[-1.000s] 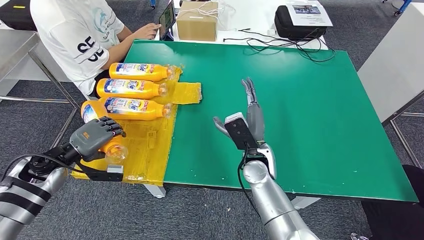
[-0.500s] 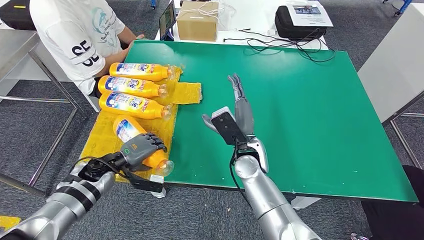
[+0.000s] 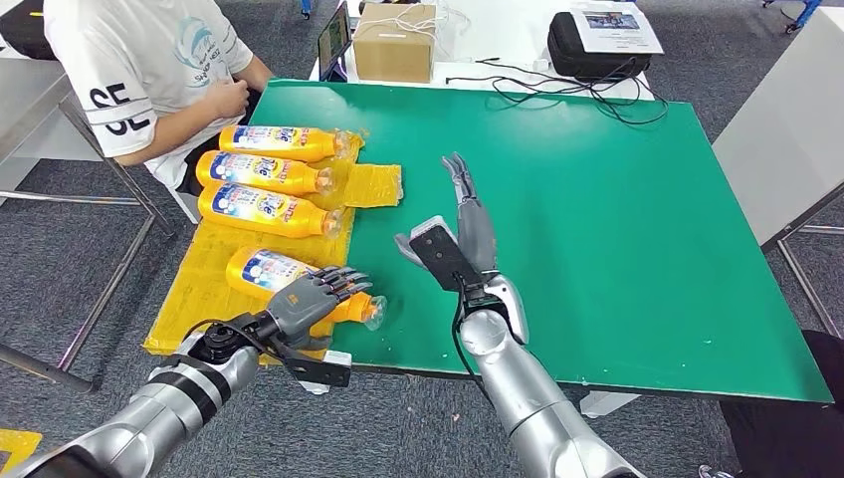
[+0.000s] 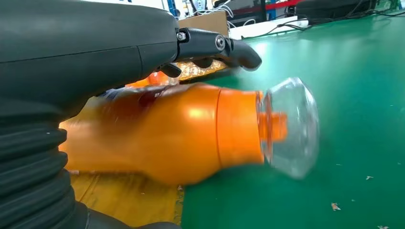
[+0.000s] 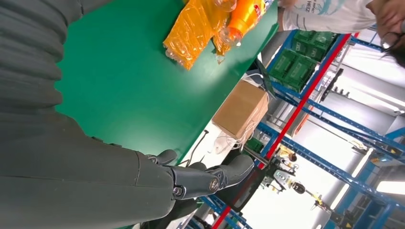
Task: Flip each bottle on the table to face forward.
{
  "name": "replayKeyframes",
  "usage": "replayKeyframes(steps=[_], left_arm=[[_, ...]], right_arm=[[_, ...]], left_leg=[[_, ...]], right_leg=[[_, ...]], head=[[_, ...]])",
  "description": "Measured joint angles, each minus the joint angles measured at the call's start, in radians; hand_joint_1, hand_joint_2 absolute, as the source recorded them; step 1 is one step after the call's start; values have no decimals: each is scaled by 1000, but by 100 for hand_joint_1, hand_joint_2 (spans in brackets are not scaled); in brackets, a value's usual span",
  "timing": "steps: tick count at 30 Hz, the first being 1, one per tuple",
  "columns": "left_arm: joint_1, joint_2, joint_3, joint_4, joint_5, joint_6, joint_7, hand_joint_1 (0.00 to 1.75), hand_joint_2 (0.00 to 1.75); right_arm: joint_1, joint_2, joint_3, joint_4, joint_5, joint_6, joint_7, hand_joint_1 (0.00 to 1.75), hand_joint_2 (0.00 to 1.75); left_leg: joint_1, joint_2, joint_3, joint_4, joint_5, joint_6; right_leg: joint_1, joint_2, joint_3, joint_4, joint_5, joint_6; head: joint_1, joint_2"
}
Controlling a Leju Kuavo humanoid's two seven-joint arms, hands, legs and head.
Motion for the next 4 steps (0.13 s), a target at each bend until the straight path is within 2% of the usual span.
replayKeyframes(steps=[4], left_arm=[[0,-4,1,5,7,-1,-3,0,175]], right_arm=[[-3,0,4,7,-1,0,0,0,175]], left_leg=[[0,0,0,0,0,0]], right_leg=[[0,0,0,0,0,0]], head=[[0,0]])
